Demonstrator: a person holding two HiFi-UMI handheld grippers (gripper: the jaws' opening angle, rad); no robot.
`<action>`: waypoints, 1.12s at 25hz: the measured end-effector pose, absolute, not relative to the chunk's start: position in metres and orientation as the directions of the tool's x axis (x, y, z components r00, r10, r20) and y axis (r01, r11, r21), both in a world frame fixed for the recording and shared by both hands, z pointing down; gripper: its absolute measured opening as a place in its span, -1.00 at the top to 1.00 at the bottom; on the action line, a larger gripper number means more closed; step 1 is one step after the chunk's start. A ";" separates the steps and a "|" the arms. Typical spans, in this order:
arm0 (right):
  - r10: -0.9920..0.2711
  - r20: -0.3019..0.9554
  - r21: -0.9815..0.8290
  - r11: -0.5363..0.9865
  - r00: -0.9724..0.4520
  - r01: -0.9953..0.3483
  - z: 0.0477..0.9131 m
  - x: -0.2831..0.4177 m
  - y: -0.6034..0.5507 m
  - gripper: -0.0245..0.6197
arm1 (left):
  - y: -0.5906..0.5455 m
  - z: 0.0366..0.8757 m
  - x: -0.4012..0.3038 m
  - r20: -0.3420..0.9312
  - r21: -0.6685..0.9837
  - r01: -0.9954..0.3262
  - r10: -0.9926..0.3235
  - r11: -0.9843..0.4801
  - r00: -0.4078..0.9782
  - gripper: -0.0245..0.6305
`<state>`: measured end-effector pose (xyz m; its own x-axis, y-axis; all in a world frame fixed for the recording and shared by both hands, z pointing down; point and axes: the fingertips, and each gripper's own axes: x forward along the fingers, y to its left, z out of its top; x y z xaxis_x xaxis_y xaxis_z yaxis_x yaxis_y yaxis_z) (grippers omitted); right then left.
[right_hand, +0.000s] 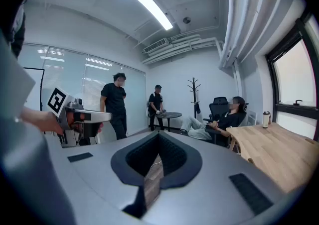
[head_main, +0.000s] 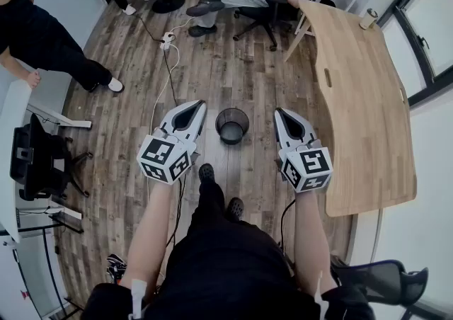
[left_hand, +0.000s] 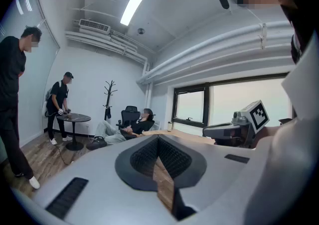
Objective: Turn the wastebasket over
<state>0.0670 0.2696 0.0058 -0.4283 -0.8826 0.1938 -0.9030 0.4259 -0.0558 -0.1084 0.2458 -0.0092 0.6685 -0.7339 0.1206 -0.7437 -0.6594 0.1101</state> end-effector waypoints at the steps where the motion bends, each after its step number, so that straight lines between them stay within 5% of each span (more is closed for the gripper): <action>1: -0.882 0.195 -0.054 0.427 -0.429 -0.903 0.006 0.068 0.271 0.83 | 0.247 -0.008 -0.107 0.122 0.110 -0.744 -0.734 -0.659 0.668 0.88; 18: -0.878 0.227 -0.078 0.416 -0.422 -0.906 0.029 0.072 0.249 0.82 | 0.231 0.022 -0.105 0.171 0.139 -0.752 -0.732 -0.645 0.659 0.88; 28: -0.863 0.339 -0.111 0.359 -0.375 -0.927 0.076 0.062 0.134 0.82 | 0.107 0.077 -0.114 0.240 0.231 -0.714 -0.672 -0.661 0.700 0.88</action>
<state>0.0616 0.1340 0.0759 -0.3746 -0.8629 0.3391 -0.9268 0.3589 -0.1105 -0.1139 0.1071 0.0767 0.7001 -0.6724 0.2403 -0.7141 -0.6608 0.2311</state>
